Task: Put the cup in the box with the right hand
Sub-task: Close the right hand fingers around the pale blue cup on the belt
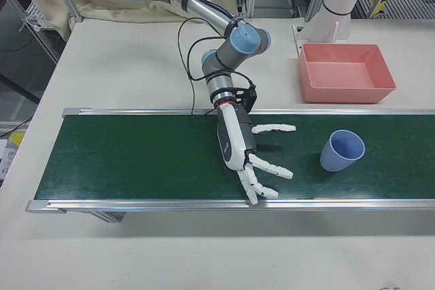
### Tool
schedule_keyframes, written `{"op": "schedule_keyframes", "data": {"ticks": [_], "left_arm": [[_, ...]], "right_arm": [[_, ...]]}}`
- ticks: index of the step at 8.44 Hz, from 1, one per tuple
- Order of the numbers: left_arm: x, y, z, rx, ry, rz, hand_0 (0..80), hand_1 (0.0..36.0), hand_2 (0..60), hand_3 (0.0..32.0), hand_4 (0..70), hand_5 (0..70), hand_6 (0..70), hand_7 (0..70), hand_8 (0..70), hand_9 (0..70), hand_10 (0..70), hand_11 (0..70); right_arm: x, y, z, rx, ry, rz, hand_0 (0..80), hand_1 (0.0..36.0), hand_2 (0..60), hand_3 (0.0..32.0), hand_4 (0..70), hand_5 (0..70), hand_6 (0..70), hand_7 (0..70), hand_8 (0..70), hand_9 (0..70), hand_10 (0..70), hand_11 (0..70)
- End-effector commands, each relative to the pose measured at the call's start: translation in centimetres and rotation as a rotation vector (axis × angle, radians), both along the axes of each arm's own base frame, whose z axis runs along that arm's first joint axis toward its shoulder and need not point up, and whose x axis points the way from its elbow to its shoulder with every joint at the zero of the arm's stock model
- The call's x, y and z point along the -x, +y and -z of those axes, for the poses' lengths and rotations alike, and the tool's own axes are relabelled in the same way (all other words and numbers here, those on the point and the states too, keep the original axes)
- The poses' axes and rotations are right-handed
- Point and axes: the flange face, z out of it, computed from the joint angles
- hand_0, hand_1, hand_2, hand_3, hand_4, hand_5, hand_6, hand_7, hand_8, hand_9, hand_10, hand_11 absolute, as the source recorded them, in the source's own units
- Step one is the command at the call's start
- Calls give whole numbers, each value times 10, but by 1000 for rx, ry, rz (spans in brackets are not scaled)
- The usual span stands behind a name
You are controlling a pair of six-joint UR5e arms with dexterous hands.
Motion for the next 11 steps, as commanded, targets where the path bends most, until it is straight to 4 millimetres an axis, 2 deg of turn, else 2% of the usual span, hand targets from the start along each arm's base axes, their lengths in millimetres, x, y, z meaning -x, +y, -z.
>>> {"op": "schedule_keyframes", "data": {"ticks": [1, 2, 3, 4, 5, 6, 7, 8, 9, 10, 11], "left_arm": [[1, 0, 0, 0, 0, 1, 0, 0, 0, 0, 0, 0, 0, 0, 0, 0, 0, 0], [1, 0, 0, 0, 0, 1, 0, 0, 0, 0, 0, 0, 0, 0, 0, 0, 0, 0], [0, 0, 0, 0, 0, 0, 0, 0, 0, 0, 0, 0, 0, 0, 0, 0, 0, 0], [0, 0, 0, 0, 0, 0, 0, 0, 0, 0, 0, 0, 0, 0, 0, 0, 0, 0], [0, 0, 0, 0, 0, 0, 0, 0, 0, 0, 0, 0, 0, 0, 0, 0, 0, 0], [1, 0, 0, 0, 0, 1, 0, 0, 0, 0, 0, 0, 0, 0, 0, 0, 0, 0], [0, 0, 0, 0, 0, 0, 0, 0, 0, 0, 0, 0, 0, 0, 0, 0, 0, 0], [1, 0, 0, 0, 0, 1, 0, 0, 0, 0, 0, 0, 0, 0, 0, 0, 0, 0], [1, 0, 0, 0, 0, 1, 0, 0, 0, 0, 0, 0, 0, 0, 0, 0, 0, 0], [1, 0, 0, 0, 0, 1, 0, 0, 0, 0, 0, 0, 0, 0, 0, 0, 0, 0], [0, 0, 0, 0, 0, 0, 0, 0, 0, 0, 0, 0, 0, 0, 0, 0, 0, 0]], "right_arm": [[2, 0, 0, -1, 0, 3, 571, 197, 88, 0, 193, 82, 90, 325, 152, 242, 53, 96], [1, 0, 0, -1, 0, 1, 584, 180, 29, 0, 225, 82, 90, 329, 151, 242, 51, 93], [1, 0, 1, -1, 0, 1, 583, 179, 30, 0, 233, 81, 90, 331, 153, 245, 52, 95], [-1, -2, 3, -2, -4, -6, 590, 172, 0, 0, 249, 82, 91, 334, 154, 247, 52, 95], [-11, -5, 4, 0, 0, -28, 577, 196, 66, 0, 223, 84, 96, 352, 160, 257, 63, 111], [-18, -6, 1, 7, 8, -40, 571, 227, 162, 0, 213, 88, 105, 389, 171, 277, 76, 131], [-31, -10, 0, 12, 21, -63, 587, 329, 556, 0, 362, 126, 186, 700, 282, 460, 151, 244], [-38, -12, 1, 14, 23, -75, 714, 360, 600, 0, 700, 190, 433, 700, 625, 700, 509, 700], [-42, -13, -1, 16, 25, -81, 768, 360, 600, 0, 700, 219, 475, 700, 700, 700, 655, 700], [-45, -10, 9, 0, 11, -82, 747, 360, 600, 0, 700, 220, 479, 700, 700, 700, 677, 700], [-39, -3, 25, -29, -7, -67, 738, 360, 600, 0, 700, 217, 475, 700, 700, 700, 667, 700]]}}
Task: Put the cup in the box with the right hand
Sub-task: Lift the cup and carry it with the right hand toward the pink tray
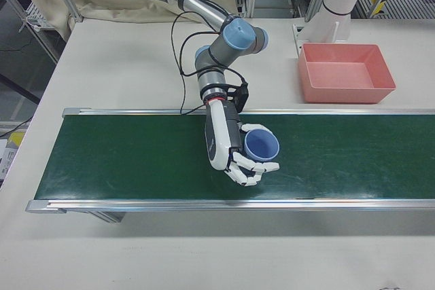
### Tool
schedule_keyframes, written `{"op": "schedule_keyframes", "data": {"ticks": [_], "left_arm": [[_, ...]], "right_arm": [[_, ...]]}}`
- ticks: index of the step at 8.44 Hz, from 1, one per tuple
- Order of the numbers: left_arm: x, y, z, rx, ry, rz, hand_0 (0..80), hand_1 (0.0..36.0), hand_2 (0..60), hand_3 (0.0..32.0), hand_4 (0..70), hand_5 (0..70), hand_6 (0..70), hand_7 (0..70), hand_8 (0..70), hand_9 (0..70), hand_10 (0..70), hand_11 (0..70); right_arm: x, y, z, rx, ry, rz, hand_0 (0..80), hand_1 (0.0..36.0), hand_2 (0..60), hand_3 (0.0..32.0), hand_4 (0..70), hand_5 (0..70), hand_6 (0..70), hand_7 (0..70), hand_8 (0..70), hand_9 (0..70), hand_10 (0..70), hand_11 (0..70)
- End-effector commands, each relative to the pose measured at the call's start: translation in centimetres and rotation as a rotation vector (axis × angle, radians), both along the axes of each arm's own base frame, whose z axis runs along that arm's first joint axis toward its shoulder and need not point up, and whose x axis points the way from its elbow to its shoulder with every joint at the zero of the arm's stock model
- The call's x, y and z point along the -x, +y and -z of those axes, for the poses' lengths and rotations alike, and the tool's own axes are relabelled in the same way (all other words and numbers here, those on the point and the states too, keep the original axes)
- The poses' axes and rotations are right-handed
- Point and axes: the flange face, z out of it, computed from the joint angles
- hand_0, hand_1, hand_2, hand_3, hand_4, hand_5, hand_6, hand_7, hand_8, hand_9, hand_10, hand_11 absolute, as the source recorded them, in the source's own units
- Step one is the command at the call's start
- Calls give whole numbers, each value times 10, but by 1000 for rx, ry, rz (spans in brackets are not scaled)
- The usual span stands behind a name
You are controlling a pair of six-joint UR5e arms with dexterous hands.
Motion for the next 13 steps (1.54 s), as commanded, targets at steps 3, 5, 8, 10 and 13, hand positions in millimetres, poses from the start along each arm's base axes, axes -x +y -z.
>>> {"op": "schedule_keyframes", "data": {"ticks": [3, 5, 8, 10, 13], "left_arm": [[0, 0, 1, -2, 0, 0, 0, 0, 0, 0, 0, 0, 0, 0, 0, 0, 0, 0], [0, 0, 0, 0, 0, 0, 0, 0, 0, 0, 0, 0, 0, 0, 0, 0, 0, 0], [0, 0, 0, 0, 0, 0, 0, 0, 0, 0, 0, 0, 0, 0, 0, 0, 0, 0], [0, 0, 0, 0, 0, 0, 0, 0, 0, 0, 0, 0, 0, 0, 0, 0, 0, 0], [0, 0, 0, 0, 0, 0, 0, 0, 0, 0, 0, 0, 0, 0, 0, 0, 0, 0]], "right_arm": [[44, 106, 146, -273, -36, 135, 703, 360, 600, 0, 700, 208, 468, 700, 700, 700, 656, 700], [79, 176, 191, -323, -73, 200, 690, 360, 600, 0, 700, 205, 467, 700, 700, 700, 649, 700], [152, 262, 206, -362, -55, 383, 599, 360, 600, 0, 700, 196, 466, 700, 700, 700, 672, 700], [188, 300, 208, -408, -49, 436, 559, 360, 600, 0, 700, 189, 466, 700, 700, 700, 696, 700], [212, 337, 202, -349, -58, 440, 666, 313, 386, 0, 475, 132, 211, 700, 297, 472, 332, 490]]}}
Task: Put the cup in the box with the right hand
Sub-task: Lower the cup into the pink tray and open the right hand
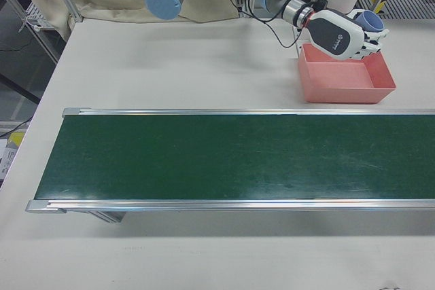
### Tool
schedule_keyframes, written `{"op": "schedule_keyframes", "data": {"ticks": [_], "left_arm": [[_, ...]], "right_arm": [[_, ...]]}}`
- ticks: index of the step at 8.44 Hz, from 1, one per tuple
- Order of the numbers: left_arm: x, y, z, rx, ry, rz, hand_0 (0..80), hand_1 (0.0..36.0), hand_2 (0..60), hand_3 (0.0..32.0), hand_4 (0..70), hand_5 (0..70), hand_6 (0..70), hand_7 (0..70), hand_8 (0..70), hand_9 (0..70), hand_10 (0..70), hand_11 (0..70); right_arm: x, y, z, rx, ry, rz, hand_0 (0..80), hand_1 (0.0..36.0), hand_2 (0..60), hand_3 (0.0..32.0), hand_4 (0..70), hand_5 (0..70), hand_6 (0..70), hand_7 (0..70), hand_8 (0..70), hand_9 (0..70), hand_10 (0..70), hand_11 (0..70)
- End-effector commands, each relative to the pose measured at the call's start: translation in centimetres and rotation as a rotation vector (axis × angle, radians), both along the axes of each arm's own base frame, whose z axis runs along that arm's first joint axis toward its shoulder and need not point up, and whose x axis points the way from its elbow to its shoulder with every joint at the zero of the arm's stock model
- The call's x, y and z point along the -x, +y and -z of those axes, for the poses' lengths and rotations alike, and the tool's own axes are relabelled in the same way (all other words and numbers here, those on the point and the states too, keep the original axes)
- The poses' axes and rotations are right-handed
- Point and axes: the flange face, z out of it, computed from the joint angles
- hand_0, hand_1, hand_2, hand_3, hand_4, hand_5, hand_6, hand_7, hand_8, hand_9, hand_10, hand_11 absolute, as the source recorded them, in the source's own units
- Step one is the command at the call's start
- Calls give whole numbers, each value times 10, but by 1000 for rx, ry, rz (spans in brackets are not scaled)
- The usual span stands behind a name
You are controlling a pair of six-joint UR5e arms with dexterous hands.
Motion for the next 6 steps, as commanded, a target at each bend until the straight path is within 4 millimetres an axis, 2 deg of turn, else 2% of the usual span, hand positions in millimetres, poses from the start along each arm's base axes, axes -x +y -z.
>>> {"op": "schedule_keyframes", "data": {"ticks": [1, 2, 3, 4, 6], "left_arm": [[0, 0, 0, 0, 0, -1, 0, 0, 0, 0, 0, 0, 0, 0, 0, 0, 0, 0], [0, 0, 0, 0, 0, -1, 0, 0, 0, 0, 0, 0, 0, 0, 0, 0, 0, 0], [0, 0, 0, 0, 0, 1, 0, 0, 0, 0, 0, 0, 0, 0, 0, 0, 0, 0], [0, 0, 0, 0, 0, 1, 0, 0, 0, 0, 0, 0, 0, 0, 0, 0, 0, 0], [0, 0, 0, 1, 1, -1, 0, 0, 0, 0, 0, 0, 0, 0, 0, 0, 0, 0]], "right_arm": [[45, 31, -18, 45, -55, 21, 718, 249, 58, 0, 174, 94, 51, 120, 85, 116, 34, 77], [54, 32, -27, 44, -93, 25, 681, 179, 8, 0, 240, 87, 60, 155, 113, 161, 69, 123], [54, 32, -27, 41, -95, 27, 627, 185, 23, 0, 223, 82, 63, 179, 122, 179, 56, 101], [54, 32, -27, 42, -98, 27, 619, 151, 10, 0, 267, 76, 65, 200, 128, 191, 50, 91], [53, 31, -26, 44, -108, 32, 607, 139, 8, 0, 282, 75, 70, 221, 136, 206, 59, 103]]}}
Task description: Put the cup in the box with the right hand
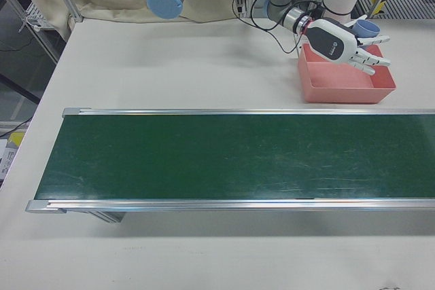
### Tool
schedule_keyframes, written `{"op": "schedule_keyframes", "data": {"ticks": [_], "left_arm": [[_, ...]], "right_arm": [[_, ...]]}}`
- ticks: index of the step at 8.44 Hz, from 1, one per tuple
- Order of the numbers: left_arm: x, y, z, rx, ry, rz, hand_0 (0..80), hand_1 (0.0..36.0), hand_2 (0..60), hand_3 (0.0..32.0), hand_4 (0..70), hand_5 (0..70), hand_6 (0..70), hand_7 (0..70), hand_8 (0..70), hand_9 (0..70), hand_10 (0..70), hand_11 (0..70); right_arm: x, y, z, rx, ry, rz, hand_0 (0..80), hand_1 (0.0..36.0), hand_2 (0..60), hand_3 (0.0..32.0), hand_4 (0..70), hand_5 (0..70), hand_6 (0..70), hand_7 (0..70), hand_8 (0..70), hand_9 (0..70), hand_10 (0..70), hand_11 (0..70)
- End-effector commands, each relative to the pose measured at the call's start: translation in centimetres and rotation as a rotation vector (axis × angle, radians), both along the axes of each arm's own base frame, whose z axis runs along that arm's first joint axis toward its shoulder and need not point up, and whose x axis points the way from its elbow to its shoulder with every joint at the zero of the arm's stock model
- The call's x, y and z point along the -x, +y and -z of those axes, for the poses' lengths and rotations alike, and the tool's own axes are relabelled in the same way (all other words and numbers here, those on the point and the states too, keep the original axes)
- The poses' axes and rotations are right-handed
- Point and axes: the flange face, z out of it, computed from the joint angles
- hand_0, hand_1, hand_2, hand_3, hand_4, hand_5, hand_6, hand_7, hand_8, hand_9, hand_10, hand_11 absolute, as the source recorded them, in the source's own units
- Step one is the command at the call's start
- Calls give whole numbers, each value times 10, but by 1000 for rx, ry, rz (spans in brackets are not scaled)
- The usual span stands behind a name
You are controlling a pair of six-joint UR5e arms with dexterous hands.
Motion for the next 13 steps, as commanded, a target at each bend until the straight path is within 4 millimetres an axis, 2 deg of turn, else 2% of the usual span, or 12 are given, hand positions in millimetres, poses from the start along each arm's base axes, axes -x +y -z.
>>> {"op": "schedule_keyframes", "data": {"ticks": [1, 2, 3, 4, 5, 6, 7, 9, 10, 11, 12, 13], "left_arm": [[0, 0, 0, 0, 0, -1, 0, 0, 0, 0, 0, 0, 0, 0, 0, 0, 0, 0], [0, 0, 0, 0, 0, 1, 0, 0, 0, 0, 0, 0, 0, 0, 0, 0, 0, 0], [0, 0, 0, 0, 0, -1, 0, 0, 0, 0, 0, 0, 0, 0, 0, 0, 0, 0], [0, 0, 0, 0, 0, -1, 0, 0, 0, 0, 0, 0, 0, 0, 0, 0, 0, 0], [0, 0, 0, 0, 0, 1, 0, 0, 0, 0, 0, 0, 0, 0, 0, 0, 0, 0], [0, 0, 0, 0, 0, 1, 0, 0, 0, 0, 0, 0, 0, 0, 0, 0, 0, 0], [0, 0, 0, 0, 0, 1, 0, 0, 0, 0, 0, 0, 0, 0, 0, 0, 0, 0], [0, 0, 0, 0, 0, 1, 0, 0, 0, 0, 0, 0, 0, 0, 0, 0, 0, 0], [0, 0, 0, -2, 0, -1, 0, 0, 0, 0, 0, 0, 0, 0, 0, 0, 0, 0], [0, 0, 0, 0, 0, -1, 0, 0, 0, 0, 0, 0, 0, 0, 0, 0, 0, 0], [0, 0, 0, 0, 0, 1, 0, 0, 0, 0, 0, 0, 0, 0, 0, 0, 0, 0], [0, 0, 0, 0, 0, 1, 0, 0, 0, 0, 0, 0, 0, 0, 0, 0, 0, 0]], "right_arm": [[0, 0, 1, 3, -15, 5, 577, 163, 43, 0, 255, 73, 72, 235, 139, 212, 62, 106], [0, 0, 1, 3, -16, 8, 583, 145, 26, 0, 287, 72, 73, 243, 139, 214, 59, 102], [-2, -1, 2, 2, -20, 8, 583, 147, 29, 0, 288, 72, 75, 253, 142, 220, 60, 103], [-10, -12, 4, -1, -26, -13, 581, 147, 29, 0, 282, 73, 78, 264, 145, 225, 59, 102], [-52, -36, 8, 9, -69, -53, 581, 140, 26, 0, 273, 72, 78, 268, 145, 226, 56, 97], [-120, -68, 1, 20, -94, -127, 575, 149, 35, 0, 243, 72, 77, 268, 146, 228, 49, 88], [-186, -101, -35, 50, -50, -174, 577, 191, 88, 0, 223, 79, 80, 275, 151, 234, 46, 86], [-257, -179, -118, 214, -4, -152, 598, 196, 59, 0, 313, 82, 84, 286, 153, 237, 65, 113], [-318, -219, -156, 255, 30, -191, 606, 193, 31, 0, 314, 84, 86, 289, 156, 241, 73, 125], [-381, -245, -187, 282, 89, -240, 609, 198, 31, 0, 269, 88, 87, 285, 159, 244, 77, 132], [-443, -264, -227, 323, 111, -286, 570, 255, 215, 0, 143, 92, 85, 272, 161, 245, 79, 137], [-492, -274, -273, 338, 111, -345, 595, 216, 91, 0, 194, 94, 88, 276, 164, 249, 100, 168]]}}
